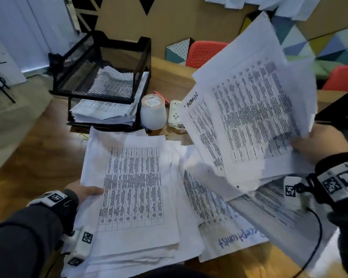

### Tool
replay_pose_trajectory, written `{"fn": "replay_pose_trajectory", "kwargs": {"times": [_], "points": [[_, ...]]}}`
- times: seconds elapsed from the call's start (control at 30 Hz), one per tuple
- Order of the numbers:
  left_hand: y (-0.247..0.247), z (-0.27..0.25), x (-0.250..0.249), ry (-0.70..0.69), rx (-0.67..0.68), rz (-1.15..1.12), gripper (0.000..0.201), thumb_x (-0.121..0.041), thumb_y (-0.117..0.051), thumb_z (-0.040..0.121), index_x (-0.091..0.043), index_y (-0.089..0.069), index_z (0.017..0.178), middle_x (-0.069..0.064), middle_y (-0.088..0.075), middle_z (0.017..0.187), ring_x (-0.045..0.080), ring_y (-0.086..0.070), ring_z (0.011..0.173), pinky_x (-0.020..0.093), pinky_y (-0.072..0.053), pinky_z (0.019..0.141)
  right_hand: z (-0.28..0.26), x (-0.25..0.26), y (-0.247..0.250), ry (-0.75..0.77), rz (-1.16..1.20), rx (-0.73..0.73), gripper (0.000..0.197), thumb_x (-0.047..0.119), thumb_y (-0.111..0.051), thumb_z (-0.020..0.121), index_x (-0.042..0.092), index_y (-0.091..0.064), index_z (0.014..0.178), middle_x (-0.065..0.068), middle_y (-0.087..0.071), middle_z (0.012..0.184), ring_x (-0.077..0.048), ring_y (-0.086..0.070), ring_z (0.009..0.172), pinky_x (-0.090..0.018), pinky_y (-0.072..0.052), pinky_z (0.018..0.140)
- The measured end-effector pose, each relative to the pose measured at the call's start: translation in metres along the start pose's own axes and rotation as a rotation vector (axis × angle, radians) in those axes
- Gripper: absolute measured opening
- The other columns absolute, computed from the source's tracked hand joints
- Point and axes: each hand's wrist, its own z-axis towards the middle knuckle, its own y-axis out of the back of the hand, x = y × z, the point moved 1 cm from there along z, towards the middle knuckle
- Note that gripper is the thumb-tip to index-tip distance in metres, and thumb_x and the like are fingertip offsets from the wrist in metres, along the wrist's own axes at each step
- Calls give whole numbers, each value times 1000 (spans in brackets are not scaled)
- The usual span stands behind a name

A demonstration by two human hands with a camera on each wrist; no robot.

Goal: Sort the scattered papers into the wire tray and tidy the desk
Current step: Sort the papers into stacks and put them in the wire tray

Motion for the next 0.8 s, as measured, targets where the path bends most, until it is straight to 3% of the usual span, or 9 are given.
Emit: {"fn": "replay_pose_trajectory", "kwargs": {"times": [0.2, 0.3, 0.4, 0.47, 0.53, 0.6, 0.63, 0.7, 0.8], "points": [[2, -4, -3, 15, 5, 14, 42, -3, -77, 68, 11, -60, 103, 21, -61, 93, 34, -57, 82, 40, -46, 83, -10, 25, 25, 19, 178, -112, 22, 12, -67, 83, -1, -56, 69, -16, -53, 78, -26, -48, 75, -34, -33, 68], [1, -4, -3, 15, 13, -7, 37, -1, -75, 70, 10, -59, 102, 19, -59, 92, 30, -55, 76, 38, -44, 79, -15, 39, 22, -16, 343, -140, 23, 10, -68, 82, -11, -64, 90, -20, -60, 88, -27, -55, 83, -35, -37, 70], [3, -8, -3, 4, 10, -50, 42, -3, -77, 68, 11, -60, 103, 23, -64, 99, 36, -59, 87, 41, -47, 86, -18, 55, -3, -102, 465, -40, 27, 10, -69, 82, -10, -63, 100, -16, -65, 101, -23, -56, 89, -32, -39, 73], [4, -12, -3, -19, 31, -89, 48, -7, -81, 64, 9, -62, 105, 25, -65, 108, 39, -61, 96, 46, -47, 94, -24, 70, -33, -190, 525, 75, 23, 13, -70, 81, -5, -65, 95, -8, -60, 89, -25, -57, 90, -31, -43, 73], [5, -20, -6, -56, 75, -125, 69, -26, -86, 57, 5, -59, 112, 17, -62, 115, 34, -58, 99, 42, -44, 94, -35, 84, -67, -234, 572, 198, 22, 13, -68, 83, -7, -63, 91, -9, -59, 86, -24, -57, 87, -26, -46, 63], [7, -26, -10, -87, 121, -95, 105, -60, -79, 33, -2, -57, 118, 12, -59, 115, 28, -53, 97, 34, -38, 86, -47, 97, -101, -260, 586, 286, 23, 13, -67, 82, -8, -59, 82, -11, -64, 83, -22, -57, 72, -23, -44, 51], [8, -27, -11, -100, 139, -83, 116, -66, -73, 21, -7, -56, 119, 13, -58, 118, 29, -53, 102, 32, -36, 85, -53, 102, -113, -294, 590, 312, 22, 14, -67, 81, -3, -56, 73, -12, -62, 73, -21, -55, 62, -23, -42, 48], [9, -29, -13, -101, 163, -94, 110, -69, -68, 38, -7, -52, 127, 15, -53, 131, 31, -51, 117, 30, -34, 88, -59, 113, -128, -356, 665, 301, 25, 11, -67, 78, 6, -48, 63, -11, -56, 63, -22, -52, 52, -21, -41, 43], [9, -26, -9, -61, 91, -99, 79, -58, -60, 76, -2, -48, 130, 19, -50, 135, 34, -49, 121, 31, -34, 90, -63, 129, -122, -419, 833, 299, 23, 8, -66, 81, 5, -49, 65, -7, -55, 44, -19, -53, 31, -17, -37, 32]]}}
